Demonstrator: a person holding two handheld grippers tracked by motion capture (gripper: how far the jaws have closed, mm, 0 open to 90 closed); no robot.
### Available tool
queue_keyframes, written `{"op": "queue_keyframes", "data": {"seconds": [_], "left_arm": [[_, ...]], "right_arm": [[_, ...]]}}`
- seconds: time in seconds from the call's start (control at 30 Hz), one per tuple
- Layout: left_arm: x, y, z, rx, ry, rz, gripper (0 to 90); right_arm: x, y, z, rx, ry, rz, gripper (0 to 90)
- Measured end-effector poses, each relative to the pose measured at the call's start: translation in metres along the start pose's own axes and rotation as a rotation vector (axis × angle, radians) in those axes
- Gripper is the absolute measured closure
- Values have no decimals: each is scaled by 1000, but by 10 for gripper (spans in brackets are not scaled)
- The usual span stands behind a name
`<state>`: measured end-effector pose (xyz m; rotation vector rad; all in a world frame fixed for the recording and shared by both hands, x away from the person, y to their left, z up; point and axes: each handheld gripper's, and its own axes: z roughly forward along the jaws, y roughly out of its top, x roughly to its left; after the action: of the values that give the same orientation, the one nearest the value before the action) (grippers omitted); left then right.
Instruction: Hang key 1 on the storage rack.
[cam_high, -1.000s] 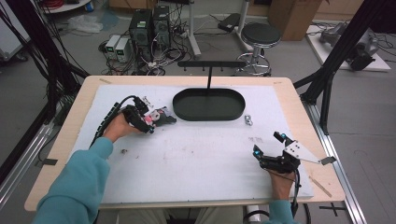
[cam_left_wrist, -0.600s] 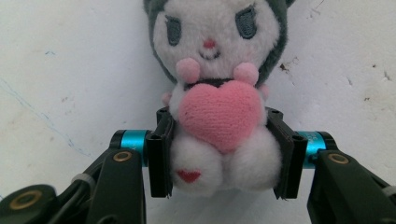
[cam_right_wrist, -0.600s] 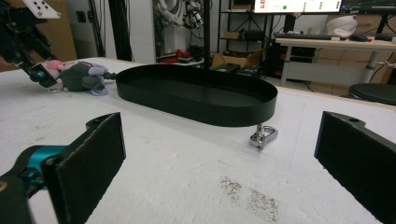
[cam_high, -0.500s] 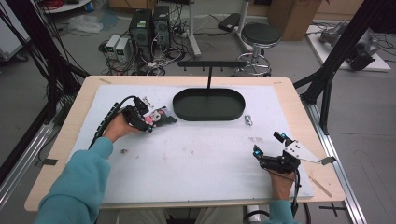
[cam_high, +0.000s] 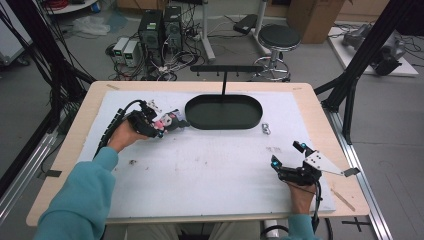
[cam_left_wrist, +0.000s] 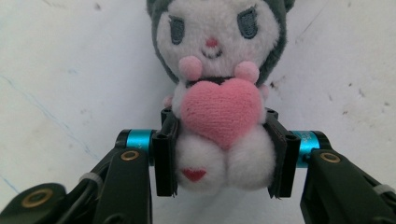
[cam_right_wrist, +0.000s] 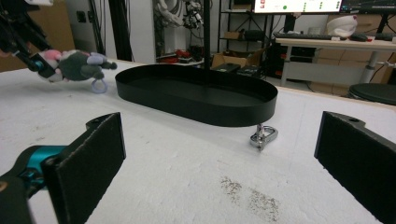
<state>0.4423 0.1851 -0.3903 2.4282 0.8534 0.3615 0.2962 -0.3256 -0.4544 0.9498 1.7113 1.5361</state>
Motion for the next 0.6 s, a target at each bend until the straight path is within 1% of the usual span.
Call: {"op": "queue_keyframes", "data": {"seconds": [0.03,0.07,0.17,0.2,0.3,0.4,0.47,0.53,0.57,0.6], "left_arm": [[1,0,-3,-15,-8,-7,550],[2,1,-6,-34,-6,-11,550],[4,2,-15,-92,-16,-37,549],[5,2,-19,-109,-16,-38,550],[7,3,-27,-156,-18,-58,549],[8,3,-34,-185,-2,-70,549],[9,3,-38,-207,-8,-87,549],[10,4,-41,-225,-5,-85,549],[11,5,-43,-232,-8,-91,549],[11,7,-45,-236,-2,-89,549]], "right_arm": [[0,0,0,-3,2,-4,10],[0,0,0,0,1,0,11],[0,0,0,-2,2,-4,10],[0,0,0,-2,2,-4,10],[0,0,0,-1,1,-3,10],[0,0,0,-1,1,-4,10],[0,0,0,-2,1,-6,11],[0,0,0,-2,1,-7,10],[0,0,0,-1,1,-9,11],[1,0,0,5,2,-5,10]]}}
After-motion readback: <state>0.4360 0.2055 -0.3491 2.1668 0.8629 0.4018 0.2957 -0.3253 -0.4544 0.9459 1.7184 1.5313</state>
